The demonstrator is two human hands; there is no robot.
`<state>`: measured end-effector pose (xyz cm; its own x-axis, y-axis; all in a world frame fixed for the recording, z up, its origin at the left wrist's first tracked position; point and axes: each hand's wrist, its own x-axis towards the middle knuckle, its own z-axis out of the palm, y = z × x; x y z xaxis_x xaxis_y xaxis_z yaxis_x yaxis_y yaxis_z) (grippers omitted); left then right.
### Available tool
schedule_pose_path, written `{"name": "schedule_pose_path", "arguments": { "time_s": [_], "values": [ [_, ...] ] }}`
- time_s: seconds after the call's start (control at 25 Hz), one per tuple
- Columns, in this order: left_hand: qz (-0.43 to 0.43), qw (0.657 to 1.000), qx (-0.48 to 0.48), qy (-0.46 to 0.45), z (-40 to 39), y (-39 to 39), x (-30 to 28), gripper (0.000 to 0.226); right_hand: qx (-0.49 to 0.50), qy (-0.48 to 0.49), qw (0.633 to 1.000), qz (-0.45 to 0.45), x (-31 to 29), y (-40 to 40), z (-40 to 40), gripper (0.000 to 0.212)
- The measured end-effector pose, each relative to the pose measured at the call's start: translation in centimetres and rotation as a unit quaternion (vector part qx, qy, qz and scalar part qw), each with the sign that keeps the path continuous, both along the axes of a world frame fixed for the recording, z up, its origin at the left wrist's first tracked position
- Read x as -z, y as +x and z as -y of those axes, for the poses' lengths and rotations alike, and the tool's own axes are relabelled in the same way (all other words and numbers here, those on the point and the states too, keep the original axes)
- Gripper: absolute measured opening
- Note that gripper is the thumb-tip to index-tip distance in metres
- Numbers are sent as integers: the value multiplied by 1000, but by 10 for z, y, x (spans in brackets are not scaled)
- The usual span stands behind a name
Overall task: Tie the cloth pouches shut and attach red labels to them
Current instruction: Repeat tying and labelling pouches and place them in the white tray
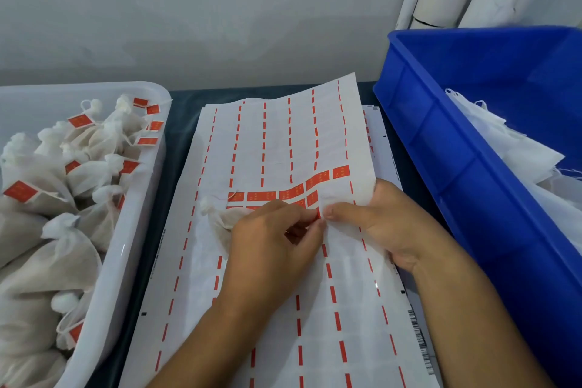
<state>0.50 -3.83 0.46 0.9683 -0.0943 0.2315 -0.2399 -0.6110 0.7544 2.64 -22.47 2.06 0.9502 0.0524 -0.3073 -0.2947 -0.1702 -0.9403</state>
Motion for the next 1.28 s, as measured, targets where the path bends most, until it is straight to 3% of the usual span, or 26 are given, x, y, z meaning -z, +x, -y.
{"name": "schedule_pose_path", "arguments": {
  "time_s": [0.16,0.44,0.56,0.76,1.0,1.28],
  "values": [
    [-5,1000,-11,-6,2,1,-1,16,-5,-19,1000,6,0,-1,0,37],
    [-19,999,-25,-27,-4,2,-1,2,8,15,1000,4,-2,-2,1,24],
    [-22,999,6,-44,-5,0,-2,12,12,32,999,0,-2,-2,1,24],
    [15,1000,1,8,0,-1,-1,29,4,1,1000,4,0,-2,-2,25],
    [51,998,8,41,2,-2,-4,20,-25,-27,999,32,-10,-6,-2,23],
    [-9,1000,-21,-5,2,2,-3,11,-20,-58,997,41,-6,-4,3,28]
  ]
}}
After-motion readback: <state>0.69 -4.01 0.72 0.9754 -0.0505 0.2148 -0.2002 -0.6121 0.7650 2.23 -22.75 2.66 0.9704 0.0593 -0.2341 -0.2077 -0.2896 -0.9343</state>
